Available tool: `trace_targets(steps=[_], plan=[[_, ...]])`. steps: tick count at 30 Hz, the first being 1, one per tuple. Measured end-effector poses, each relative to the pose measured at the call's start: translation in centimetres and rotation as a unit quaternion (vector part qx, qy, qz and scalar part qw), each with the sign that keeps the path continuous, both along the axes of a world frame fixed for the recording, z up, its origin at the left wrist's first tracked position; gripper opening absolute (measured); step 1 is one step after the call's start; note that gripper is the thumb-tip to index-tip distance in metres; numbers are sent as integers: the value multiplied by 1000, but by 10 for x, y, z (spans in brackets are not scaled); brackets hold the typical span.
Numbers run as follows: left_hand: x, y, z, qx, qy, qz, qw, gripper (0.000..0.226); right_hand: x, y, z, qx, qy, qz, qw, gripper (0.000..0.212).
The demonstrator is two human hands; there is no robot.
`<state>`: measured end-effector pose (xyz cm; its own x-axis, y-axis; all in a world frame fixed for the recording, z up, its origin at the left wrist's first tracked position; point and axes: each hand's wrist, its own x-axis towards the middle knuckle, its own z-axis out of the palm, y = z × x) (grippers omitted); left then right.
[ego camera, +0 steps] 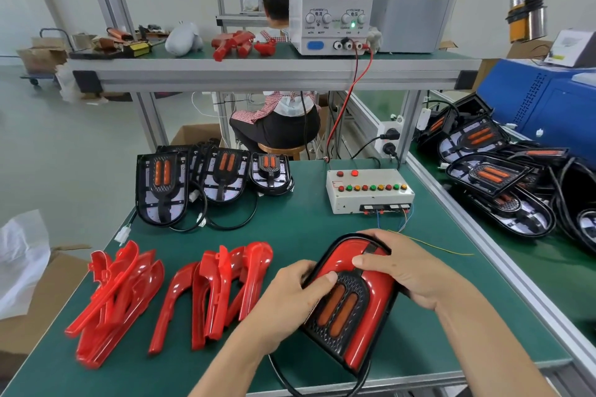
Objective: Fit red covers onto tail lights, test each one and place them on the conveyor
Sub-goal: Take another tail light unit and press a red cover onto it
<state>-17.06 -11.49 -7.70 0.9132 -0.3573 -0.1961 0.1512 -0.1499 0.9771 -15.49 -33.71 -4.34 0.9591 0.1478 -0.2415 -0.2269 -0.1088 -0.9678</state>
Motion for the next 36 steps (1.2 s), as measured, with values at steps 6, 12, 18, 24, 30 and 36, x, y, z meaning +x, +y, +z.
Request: trace_targets(steps=[6,12,18,24,30,36], plan=[[-17,23,5,39,-9,-28,999,23,-2,-12,-4,71,39,-38,996,35],[-29,30,11,-43,97,-36,994,40,0,-8,-11,92,40,-49,994,55],[-36,25,1,-33,45,-21,998,34,2,-5,-9,65,24,-63,996,45],[-41,23,-3,-41,25,-9,999,29,0,-2,-10,75,31,-73,994,48],[-41,19,-5,-61,34,24,997,30,2,-2,-11,85,39,-76,993,64],[-42,12,-10,-53,0,61,997,30,0,-1,-10,88,49,-82,991,56]])
